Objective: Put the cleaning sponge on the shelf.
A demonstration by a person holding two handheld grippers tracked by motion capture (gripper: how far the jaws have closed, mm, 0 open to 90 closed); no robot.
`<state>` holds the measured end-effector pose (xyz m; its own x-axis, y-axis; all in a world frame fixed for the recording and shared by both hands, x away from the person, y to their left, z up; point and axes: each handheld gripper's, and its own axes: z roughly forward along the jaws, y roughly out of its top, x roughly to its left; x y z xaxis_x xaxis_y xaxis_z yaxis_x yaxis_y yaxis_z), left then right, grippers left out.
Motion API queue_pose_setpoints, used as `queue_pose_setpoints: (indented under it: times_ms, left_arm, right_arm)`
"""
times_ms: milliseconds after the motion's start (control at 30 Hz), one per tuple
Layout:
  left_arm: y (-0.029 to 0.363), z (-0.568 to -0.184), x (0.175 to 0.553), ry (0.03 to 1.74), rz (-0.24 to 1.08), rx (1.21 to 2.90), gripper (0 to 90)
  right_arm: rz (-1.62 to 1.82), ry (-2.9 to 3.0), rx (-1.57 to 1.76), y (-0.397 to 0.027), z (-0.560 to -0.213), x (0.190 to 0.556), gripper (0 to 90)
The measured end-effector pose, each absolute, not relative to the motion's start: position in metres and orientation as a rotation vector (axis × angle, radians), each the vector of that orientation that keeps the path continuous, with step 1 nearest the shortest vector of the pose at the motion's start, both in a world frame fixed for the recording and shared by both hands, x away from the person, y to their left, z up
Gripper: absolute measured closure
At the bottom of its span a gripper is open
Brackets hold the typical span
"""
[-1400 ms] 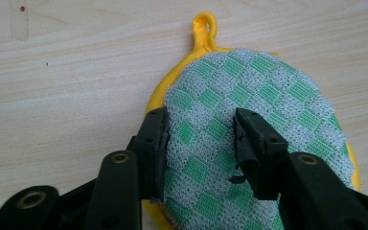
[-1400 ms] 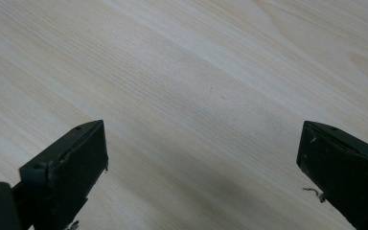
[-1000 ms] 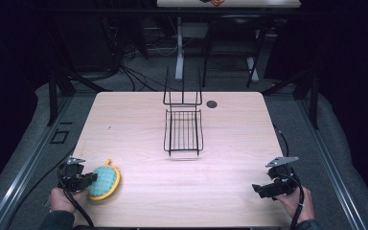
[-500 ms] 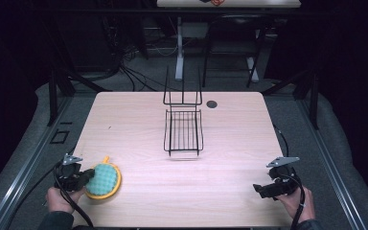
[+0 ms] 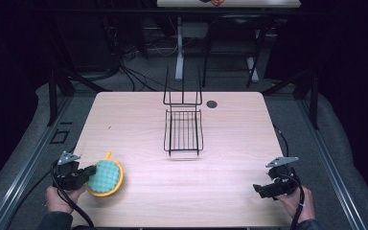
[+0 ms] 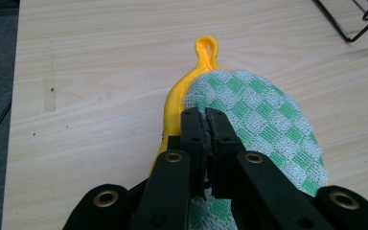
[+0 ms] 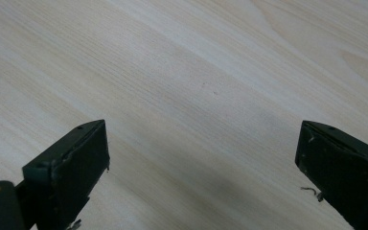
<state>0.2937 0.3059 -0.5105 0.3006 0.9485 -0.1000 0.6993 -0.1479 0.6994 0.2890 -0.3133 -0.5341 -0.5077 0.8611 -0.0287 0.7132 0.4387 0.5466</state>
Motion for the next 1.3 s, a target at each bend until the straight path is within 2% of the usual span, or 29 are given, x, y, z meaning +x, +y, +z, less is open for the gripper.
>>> queue_pose_setpoints:
  times_ms: [600,1300]
  left_arm:
    - [0.296,-0.495,0.301,1.431,0.460,1.858,87.4]
    - [0.257,-0.480,0.333,1.338,0.441,1.868,87.3]
  right_arm:
    - [0.654,2.403,1.347,-0.311,-0.538,0.291,4.3]
    - [0.646,2.407,1.358,-0.313,-0.540,0.292,4.5]
